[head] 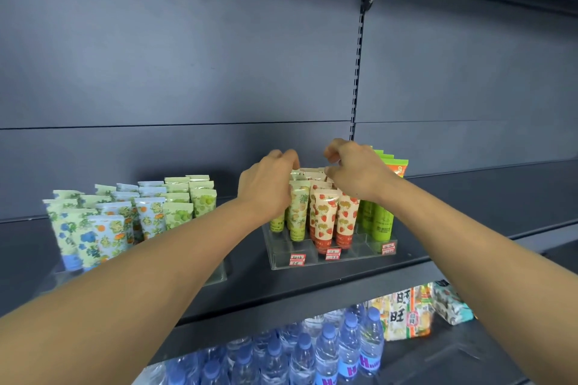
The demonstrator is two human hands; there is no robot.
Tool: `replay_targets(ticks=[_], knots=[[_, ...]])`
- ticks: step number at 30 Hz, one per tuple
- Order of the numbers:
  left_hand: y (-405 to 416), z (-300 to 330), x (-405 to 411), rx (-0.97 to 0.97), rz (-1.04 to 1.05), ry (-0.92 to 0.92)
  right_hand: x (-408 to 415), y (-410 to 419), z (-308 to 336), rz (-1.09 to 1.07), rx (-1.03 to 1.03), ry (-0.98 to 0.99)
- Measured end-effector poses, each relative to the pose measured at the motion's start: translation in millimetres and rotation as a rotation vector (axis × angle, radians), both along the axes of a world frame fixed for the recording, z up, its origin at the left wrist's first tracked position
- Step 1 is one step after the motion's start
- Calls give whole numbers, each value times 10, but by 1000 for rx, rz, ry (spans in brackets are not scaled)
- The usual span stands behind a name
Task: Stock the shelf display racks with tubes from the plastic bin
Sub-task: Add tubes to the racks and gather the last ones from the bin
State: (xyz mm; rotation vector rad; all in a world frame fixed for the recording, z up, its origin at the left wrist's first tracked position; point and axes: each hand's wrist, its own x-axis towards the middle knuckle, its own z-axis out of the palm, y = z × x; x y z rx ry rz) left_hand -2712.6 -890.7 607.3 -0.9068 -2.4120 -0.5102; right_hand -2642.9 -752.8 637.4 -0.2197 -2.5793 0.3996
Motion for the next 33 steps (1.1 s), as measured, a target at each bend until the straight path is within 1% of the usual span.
replay_targets(ticks=[3,7,11,14,16,19,21,27,33], knots=[[-72,78,47,1,21,17,97,-28,16,15,19,13],[-221,144,210,0,28,-11,309,-84,25,55,57,49],[-394,113,533,5,31,-94,598,-209,-78,134,81,86],[-534,-76,830,1,14,-193,798,-337,-307,204,51,64],[-622,-294,1018,-7,2,-256,919,-417,-535,264,35,25],[-759,-698,1269,-24,40,-365,1106,-515,-968,336,-7,-62],[-854,-1002,1408,-46,74,-448,1223,-569,-1303,333,-25,-147],[-1063,-2021,1719,-173,121,-608,1570,-722,-2377,320,-5,-423],[-1301,-3075,2006,-265,113,-859,1915,-824,-3371,252,-73,-677]])
